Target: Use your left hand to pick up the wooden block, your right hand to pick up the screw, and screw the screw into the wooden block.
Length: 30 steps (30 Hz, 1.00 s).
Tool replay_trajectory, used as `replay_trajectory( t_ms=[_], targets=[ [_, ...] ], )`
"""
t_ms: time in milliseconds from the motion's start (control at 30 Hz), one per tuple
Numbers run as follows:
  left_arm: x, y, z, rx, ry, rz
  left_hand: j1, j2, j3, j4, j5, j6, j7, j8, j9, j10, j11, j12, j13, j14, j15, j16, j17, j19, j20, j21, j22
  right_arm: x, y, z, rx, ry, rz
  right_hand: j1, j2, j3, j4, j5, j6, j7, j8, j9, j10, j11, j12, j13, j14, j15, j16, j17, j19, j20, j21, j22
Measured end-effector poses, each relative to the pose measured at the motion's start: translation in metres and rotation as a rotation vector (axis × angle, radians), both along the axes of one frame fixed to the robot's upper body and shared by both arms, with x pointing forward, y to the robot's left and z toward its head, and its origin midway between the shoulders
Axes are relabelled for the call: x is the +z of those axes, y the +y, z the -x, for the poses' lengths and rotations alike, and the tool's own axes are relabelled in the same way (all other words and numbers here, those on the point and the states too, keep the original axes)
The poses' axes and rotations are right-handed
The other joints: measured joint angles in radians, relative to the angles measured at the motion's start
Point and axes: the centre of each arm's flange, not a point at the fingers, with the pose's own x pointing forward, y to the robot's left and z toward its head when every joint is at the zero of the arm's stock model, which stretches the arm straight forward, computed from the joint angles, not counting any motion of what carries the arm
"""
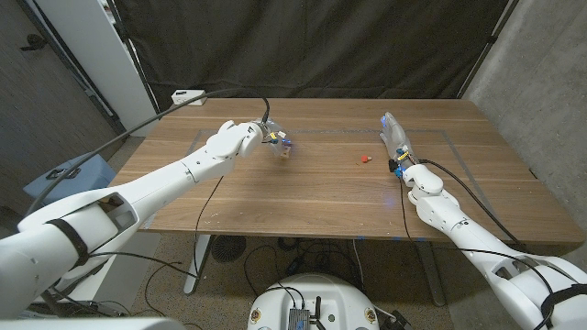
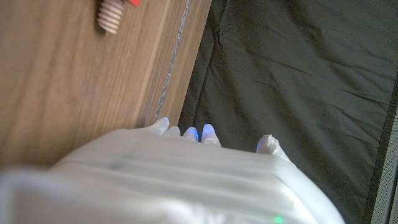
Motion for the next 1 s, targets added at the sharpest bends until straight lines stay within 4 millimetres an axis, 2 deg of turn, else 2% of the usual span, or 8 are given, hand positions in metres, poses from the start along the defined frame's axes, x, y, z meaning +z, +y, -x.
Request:
replay_trajectory(
  t_ms=[133,400,633,1000],
  targets=[
    [-0.0003,0.0010,-0.0007,-0.002,-0.009,0.003,0.013,-0.003,-0.008,0.000,0.000,0.030,-0.003,0.000,0.000,0.023,-0.001,0.004,0.005,0.021,-0.009,0.000,0.000,0.018,0.007,0.000,0.000,-0.0007,0.0002,-0.0006,-0.003,0.002,0.001,0.000,0.000,0.000,0.000,0.000,0.000,0.000,0.000,0.000,0.000,0.000,0.000,0.000,0.000,0.000,0.000,0.000,0.000,0.000,0.000,0.000],
    [-0.0025,0.0022,-0.0029,-0.004,-0.020,0.007,0.033,-0.004,-0.016,0.001,0.000,0.053,-0.008,0.000,0.000,0.052,-0.001,0.008,0.009,0.053,-0.020,0.000,0.000,0.050,0.000,0.000,0.000,-0.0003,0.0005,-0.0015,-0.005,0.003,0.001,0.000,0.000,0.000,0.000,0.000,0.000,0.000,0.000,0.000,0.000,0.000,0.000,0.000,0.000,0.000,0.000,0.000,0.000,0.000,0.000,0.000],
    [-0.0034,0.0015,-0.0044,-0.015,-0.035,0.016,0.067,0.000,-0.042,0.000,0.000,0.124,-0.009,0.000,0.005,0.113,-0.001,0.012,0.020,0.095,-0.038,-0.005,0.000,0.105,0.002,0.000,-0.002,-0.0012,0.0000,-0.0020,-0.009,0.005,0.002,0.000,0.000,0.000,0.000,0.000,0.000,0.000,0.000,0.000,0.000,0.000,0.000,0.000,0.000,0.000,0.000,0.000,0.000,0.000,0.000,0.000],
    [-0.0059,-0.0025,-0.0059,-0.045,-0.049,0.021,0.096,0.008,-0.050,0.000,0.000,0.158,-0.008,0.000,0.005,0.156,-0.004,0.020,0.028,0.130,-0.037,-0.005,0.000,0.137,-0.007,0.000,-0.002,-0.0030,-0.0010,-0.0025,-0.014,0.009,0.000,0.000,0.000,0.000,0.000,0.000,0.000,0.000,0.000,0.000,0.000,0.000,0.000,0.000,0.000,0.000,0.000,0.000,0.000,0.000,0.000,0.000]
  ],
)
